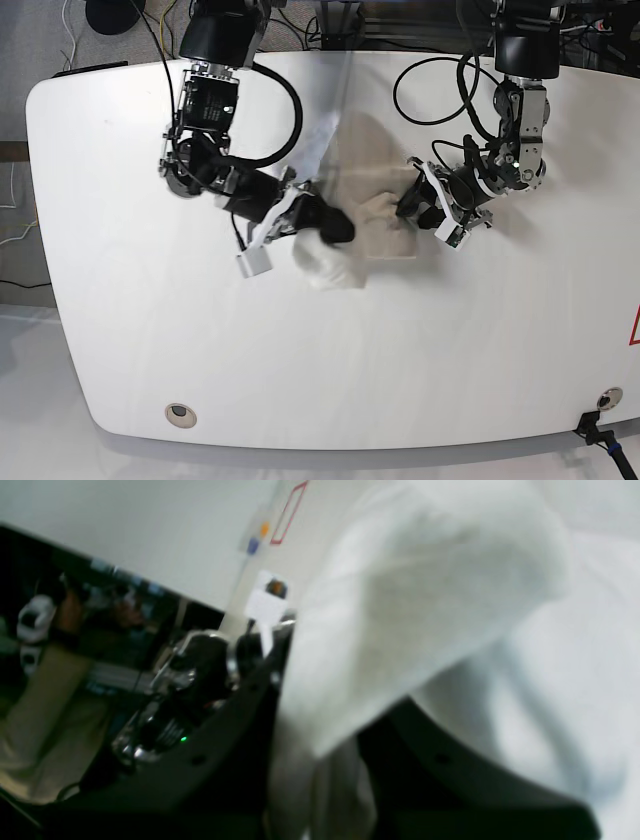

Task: Fold the T-shirt properly
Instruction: 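Press the folded bundle together with both grippers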

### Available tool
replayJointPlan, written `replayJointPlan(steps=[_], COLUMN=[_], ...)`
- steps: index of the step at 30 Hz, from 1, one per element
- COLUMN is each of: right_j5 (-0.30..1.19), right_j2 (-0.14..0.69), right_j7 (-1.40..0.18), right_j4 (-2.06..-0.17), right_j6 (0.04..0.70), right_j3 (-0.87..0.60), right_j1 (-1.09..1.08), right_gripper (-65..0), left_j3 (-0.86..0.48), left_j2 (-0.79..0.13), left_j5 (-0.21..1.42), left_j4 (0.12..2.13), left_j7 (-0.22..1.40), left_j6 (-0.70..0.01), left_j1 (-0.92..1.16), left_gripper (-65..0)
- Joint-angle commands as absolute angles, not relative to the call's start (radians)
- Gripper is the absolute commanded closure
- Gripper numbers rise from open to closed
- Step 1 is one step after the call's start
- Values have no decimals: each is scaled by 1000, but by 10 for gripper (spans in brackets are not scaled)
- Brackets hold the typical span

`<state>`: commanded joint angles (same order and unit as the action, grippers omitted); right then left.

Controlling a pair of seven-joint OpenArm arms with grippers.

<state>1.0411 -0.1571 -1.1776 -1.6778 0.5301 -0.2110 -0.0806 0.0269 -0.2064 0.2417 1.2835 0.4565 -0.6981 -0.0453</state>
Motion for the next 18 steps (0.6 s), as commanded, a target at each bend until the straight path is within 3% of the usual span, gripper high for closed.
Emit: replayJointPlan(steps=[4,7,10,18], right_j5=[1040,1040,1040,1036], right_j2=[-157,-157,-157,-157], right_j7=[-1142,-1129,-1118,-1116], right_j4=[-1676,-1676,-1676,-1675], right_j6=[530,530,530,529], right_j3=[-148,-125,-124,-110], right_j1=[-79,-65,-59,-61], right_gripper=[-8,-135,-219,-234], left_j3=[25,25,24,24], left_j2=[-209,-225,-225,-225], left_j5=[242,243,243,243], left_j4=[1291,1330,1353,1357], left_j7=[458,464,464,464], left_j6=[-698,-698,-698,-698], left_j1=[-45,-44,-42,-42], left_gripper=[-227,-227,-227,-227])
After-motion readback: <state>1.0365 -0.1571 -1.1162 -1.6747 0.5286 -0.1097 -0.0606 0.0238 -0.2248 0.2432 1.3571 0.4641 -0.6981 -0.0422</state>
